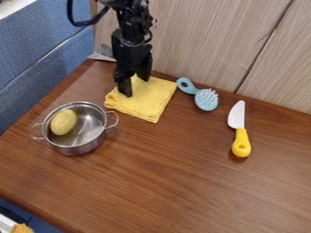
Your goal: Move the yellow to the top left side of the table
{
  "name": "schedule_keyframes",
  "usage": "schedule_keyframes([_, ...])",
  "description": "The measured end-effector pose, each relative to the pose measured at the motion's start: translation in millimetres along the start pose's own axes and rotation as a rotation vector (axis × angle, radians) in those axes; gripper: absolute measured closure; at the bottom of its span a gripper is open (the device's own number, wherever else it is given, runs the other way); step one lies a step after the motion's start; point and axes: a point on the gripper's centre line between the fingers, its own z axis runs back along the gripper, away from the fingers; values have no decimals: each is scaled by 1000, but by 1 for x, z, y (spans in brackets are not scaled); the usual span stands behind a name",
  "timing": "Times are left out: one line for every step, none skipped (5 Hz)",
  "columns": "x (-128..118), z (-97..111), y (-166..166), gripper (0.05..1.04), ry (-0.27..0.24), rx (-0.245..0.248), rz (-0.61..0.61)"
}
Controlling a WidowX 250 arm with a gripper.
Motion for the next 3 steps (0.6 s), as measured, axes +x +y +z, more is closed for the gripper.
schedule_keyframes([0,29,-5,85,4,-72,-4])
schedule_keyframes([-1,59,-4,85,-10,-170,-33])
schedule_keyframes([-1,60,-5,85,-13,-177,-40])
